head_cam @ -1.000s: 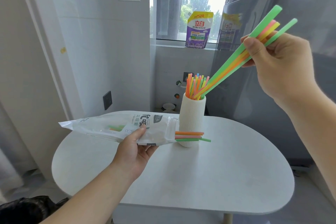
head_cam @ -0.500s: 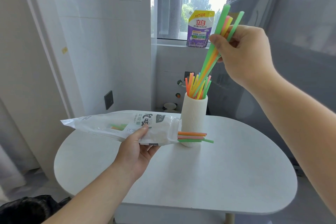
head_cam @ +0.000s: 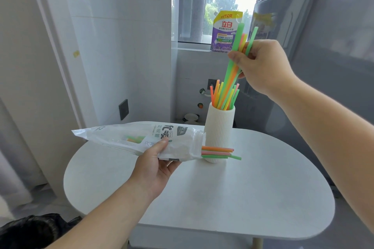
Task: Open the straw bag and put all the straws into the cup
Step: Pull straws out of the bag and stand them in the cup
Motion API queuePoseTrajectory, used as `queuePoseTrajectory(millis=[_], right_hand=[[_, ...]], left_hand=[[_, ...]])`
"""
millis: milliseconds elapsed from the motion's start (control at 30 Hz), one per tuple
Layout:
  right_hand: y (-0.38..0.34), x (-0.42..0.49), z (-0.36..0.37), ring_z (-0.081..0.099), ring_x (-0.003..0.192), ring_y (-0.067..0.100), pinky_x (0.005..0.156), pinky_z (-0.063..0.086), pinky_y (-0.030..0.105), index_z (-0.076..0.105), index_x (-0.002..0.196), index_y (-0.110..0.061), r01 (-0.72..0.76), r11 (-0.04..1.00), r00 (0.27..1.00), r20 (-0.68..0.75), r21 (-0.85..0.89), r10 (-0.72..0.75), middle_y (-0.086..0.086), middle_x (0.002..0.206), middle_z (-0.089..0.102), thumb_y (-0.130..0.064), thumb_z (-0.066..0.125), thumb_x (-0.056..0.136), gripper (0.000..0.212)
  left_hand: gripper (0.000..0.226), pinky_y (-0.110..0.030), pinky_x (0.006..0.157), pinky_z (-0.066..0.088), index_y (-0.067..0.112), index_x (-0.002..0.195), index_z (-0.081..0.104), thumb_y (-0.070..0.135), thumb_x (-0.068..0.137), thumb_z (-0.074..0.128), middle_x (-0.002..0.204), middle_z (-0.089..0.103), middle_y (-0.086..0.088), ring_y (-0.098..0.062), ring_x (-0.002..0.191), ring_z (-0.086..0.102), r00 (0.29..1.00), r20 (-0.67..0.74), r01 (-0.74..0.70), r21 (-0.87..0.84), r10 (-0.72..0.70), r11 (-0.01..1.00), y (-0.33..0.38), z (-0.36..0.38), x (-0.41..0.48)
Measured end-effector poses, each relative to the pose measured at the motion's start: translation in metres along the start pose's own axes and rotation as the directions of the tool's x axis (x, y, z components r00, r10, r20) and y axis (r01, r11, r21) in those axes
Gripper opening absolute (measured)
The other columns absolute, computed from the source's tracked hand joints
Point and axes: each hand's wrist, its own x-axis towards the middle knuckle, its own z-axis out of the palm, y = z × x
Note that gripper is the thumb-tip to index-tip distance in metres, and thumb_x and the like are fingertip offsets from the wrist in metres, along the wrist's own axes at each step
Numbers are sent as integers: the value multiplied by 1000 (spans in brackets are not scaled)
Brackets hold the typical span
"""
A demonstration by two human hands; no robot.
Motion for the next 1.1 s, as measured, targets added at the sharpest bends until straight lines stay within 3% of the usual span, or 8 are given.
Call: queuePoseTrajectory(millis=[267,400,500,567,667,833,900,1100], right_hand=[[19,11,27,68,89,36,83,58,49,71,101,0,-125,991,989,70,-49,129,18,97,72,-37,57,99,40],[30,10,43,47,106,33,91,47,47,72,91,-5,-170,964,969,142,-203,201,12,93,61,-45,57,97,44],[39,4,50,48,116,29,94,49,47,70,90,-18,-187,951,956,179,-247,234,6,97,63,-49,62,93,32],[43,2,52,57,113,30,94,53,48,69,93,-23,-160,969,967,167,-186,192,4,103,68,-51,67,87,28],[39,2,49,64,97,21,80,55,34,68,110,-13,-128,984,979,145,-125,146,3,106,68,-47,69,89,40],[44,2,50,70,84,19,78,61,37,72,101,-9,-97,984,987,116,-151,115,7,101,73,-48,61,94,41],[46,1,52,69,91,21,82,60,40,68,111,-10,-83,980,990,93,-182,102,7,108,71,-48,61,94,43],[43,5,53,55,126,27,98,51,47,29,153,-22,25,982,998,65,-187,-13,6,142,56,-44,65,92,74]], left_hand=[[32,-35,62,64,15,129,65,8,97,62,110,79,-6,-20,85,78,1000,3,4,7,-4,1000,-2,-1,1],[33,-35,63,64,14,130,64,8,97,62,110,79,-7,-20,85,77,1000,13,7,17,-8,1000,-2,-2,2],[35,-35,63,65,13,132,64,9,97,62,108,79,-6,-19,83,78,1000,19,12,21,-13,1000,-2,-2,2],[36,-35,61,64,13,133,64,9,97,62,110,78,-7,-20,83,77,1000,20,14,26,-14,1000,-2,-2,2],[36,-35,63,64,13,132,64,8,97,63,112,78,-7,-21,86,76,1000,10,10,29,-10,1000,-2,-4,3],[37,-35,62,64,14,134,64,8,97,62,118,77,-9,-21,88,76,1000,10,12,26,-13,1000,-2,-3,3],[37,-35,61,63,14,134,64,8,97,63,119,76,-9,-21,87,77,1000,7,14,28,-14,1000,-2,-2,3],[35,-35,61,64,14,131,65,8,96,63,117,77,-9,-20,84,77,1000,1,9,26,-10,1000,-1,-3,2]])
